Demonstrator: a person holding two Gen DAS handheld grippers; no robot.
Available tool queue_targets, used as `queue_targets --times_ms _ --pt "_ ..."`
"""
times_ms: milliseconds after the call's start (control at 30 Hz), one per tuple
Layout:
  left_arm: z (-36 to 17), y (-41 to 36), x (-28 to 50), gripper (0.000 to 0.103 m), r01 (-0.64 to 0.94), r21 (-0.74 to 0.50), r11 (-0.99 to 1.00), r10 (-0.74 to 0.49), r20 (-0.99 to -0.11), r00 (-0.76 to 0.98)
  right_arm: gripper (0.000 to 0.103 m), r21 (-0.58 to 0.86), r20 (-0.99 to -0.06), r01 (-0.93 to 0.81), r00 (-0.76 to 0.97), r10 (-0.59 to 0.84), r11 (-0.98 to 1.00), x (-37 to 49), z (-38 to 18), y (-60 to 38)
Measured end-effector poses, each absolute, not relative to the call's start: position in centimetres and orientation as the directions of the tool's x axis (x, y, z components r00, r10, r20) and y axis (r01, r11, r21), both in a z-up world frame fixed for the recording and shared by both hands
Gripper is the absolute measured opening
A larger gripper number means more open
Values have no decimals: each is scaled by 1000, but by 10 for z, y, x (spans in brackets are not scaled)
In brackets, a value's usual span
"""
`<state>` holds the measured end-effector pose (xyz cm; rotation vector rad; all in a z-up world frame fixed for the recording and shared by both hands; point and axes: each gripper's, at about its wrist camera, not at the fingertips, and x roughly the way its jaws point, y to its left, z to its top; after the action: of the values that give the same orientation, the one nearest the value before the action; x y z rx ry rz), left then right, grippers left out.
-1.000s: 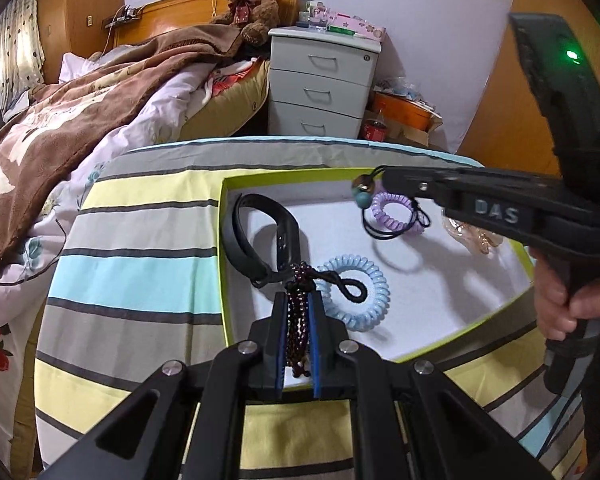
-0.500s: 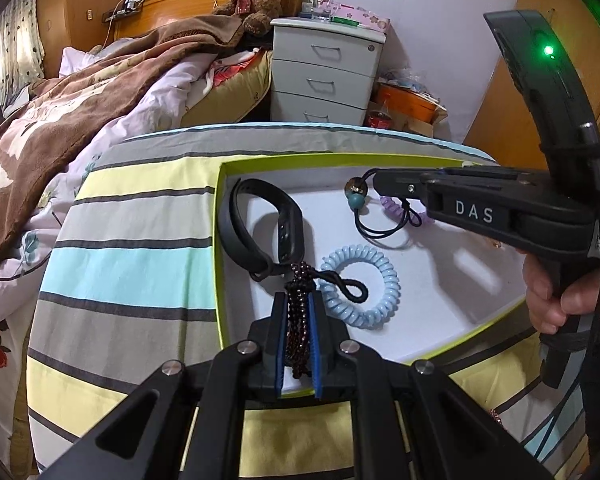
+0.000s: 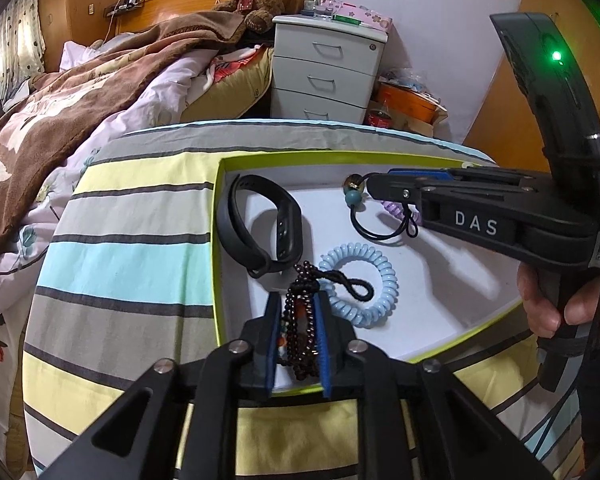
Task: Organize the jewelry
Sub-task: 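Open both grippers to drop the bracelet and hair tie into the lid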
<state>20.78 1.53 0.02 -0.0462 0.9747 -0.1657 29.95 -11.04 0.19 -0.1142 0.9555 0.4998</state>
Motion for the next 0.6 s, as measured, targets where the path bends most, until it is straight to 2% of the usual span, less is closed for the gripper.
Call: queue_targets --times_ms 100,167,200,300,367,400,600 --pt "-1 17 209 23 111 -121 987 -162 -821 547 25 136 -796 -454 479 369 881 298 5 -113" --pt "1 17 208 29 113 -128 985 -170 -817 551 35 142 -793 -452 480 374 881 296 7 -115" --pt "2 16 208 30 116 -128 985 -171 -816 553 36 143 -791 -452 483 377 880 294 9 -116" --pt "6 15 205 34 116 -127 985 -171 -813 557 37 140 -784 -444 496 373 885 290 13 -119" --pt "9 15 203 45 117 -127 985 -171 -808 563 37 151 -775 -437 505 381 886 286 18 -123" --pt "11 15 201 47 117 -127 985 -171 -806 566 37 156 -771 -434 508 383 888 284 20 -125" --pt "27 14 185 54 141 -138 980 -196 -782 592 37 151 -736 -433 551 394 888 256 39 -140"
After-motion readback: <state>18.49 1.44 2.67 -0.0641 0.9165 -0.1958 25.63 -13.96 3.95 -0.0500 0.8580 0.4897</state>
